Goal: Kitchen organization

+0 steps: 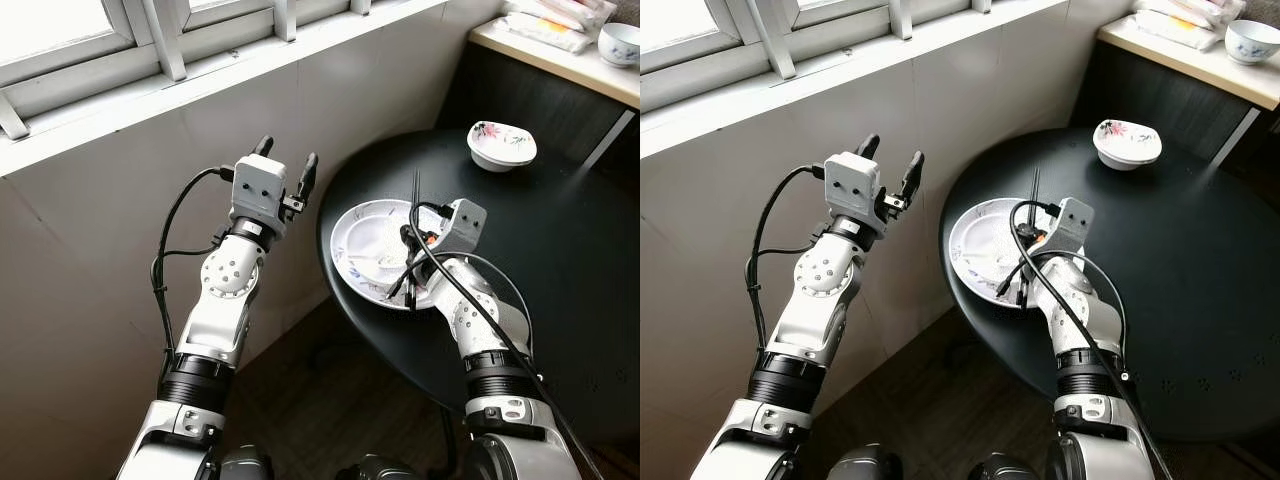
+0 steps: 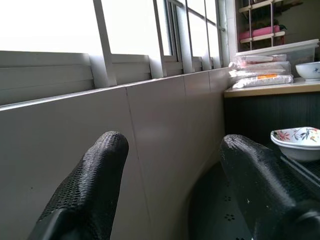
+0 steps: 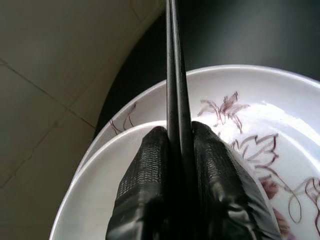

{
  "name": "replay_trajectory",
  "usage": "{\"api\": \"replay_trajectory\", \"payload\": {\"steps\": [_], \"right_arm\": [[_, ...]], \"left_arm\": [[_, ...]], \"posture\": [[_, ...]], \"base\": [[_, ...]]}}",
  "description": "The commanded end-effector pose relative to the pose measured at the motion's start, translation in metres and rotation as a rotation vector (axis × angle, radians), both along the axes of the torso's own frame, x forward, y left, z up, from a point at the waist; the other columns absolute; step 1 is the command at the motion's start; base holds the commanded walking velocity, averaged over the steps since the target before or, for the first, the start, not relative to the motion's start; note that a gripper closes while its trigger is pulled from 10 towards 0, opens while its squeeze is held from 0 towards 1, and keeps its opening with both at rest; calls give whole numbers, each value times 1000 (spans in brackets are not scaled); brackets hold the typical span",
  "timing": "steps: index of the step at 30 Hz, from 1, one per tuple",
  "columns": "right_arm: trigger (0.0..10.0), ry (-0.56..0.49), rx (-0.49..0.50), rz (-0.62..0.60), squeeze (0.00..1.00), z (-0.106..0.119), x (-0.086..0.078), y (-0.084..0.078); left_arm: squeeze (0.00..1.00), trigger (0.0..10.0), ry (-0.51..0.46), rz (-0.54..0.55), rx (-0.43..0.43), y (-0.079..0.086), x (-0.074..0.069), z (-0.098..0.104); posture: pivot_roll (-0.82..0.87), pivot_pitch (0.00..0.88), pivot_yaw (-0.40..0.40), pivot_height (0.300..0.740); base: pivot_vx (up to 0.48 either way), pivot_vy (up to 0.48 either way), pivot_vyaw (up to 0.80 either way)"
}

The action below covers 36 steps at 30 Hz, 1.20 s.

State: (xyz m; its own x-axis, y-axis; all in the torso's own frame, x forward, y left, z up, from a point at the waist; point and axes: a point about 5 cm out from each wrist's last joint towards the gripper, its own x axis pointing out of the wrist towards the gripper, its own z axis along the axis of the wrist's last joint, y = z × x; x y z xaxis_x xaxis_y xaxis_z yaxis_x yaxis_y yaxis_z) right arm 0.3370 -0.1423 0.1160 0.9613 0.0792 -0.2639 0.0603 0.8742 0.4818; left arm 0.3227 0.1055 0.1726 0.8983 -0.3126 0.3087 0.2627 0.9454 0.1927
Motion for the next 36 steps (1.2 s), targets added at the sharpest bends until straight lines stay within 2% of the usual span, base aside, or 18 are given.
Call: {"api": "replay_trajectory", "payload": {"steps": [1,2,3,5,11,15,18,28,36], "right_arm": [[0,-109,-27,-12,0,18,2,-3],[0,-109,-27,-12,0,18,2,-3],[0,-232,-101,1,0,34,2,-1],[0,-335,-191,8,0,46,0,0],[0,-475,-269,14,0,60,-5,4],[0,-481,-281,15,0,59,-5,4],[0,-489,-292,7,0,57,-5,3],[0,-507,-298,2,0,57,-6,4],[0,-514,-303,6,0,55,-7,6]], "left_arm": [[0,10000,2,0,9,-1,1,1],[0,10000,2,0,9,-1,1,1],[0,10000,2,1,8,-1,1,1],[0,10000,0,2,4,-1,1,1],[0,10000,12,-10,-27,-2,1,2],[0,10000,10,-13,-31,-4,1,2],[0,10000,10,-17,-68,-4,1,4],[0,10000,12,-14,-72,-3,1,5],[0,10000,16,-19,-71,-3,1,4]], "posture": [[6,0,-62,740],[6,0,-62,740],[6,0,-62,740],[6,0,-62,740],[6,0,-64,740],[6,0,-64,740],[6,0,-64,740],[7,0,-63,740],[7,0,-61,740]], "base": [[0,0,0],[0,0,0],[0,0,0],[0,0,0],[0,0,0],[0,0,0],[0,0,0],[0,0,0],[-256,0,0]]}}
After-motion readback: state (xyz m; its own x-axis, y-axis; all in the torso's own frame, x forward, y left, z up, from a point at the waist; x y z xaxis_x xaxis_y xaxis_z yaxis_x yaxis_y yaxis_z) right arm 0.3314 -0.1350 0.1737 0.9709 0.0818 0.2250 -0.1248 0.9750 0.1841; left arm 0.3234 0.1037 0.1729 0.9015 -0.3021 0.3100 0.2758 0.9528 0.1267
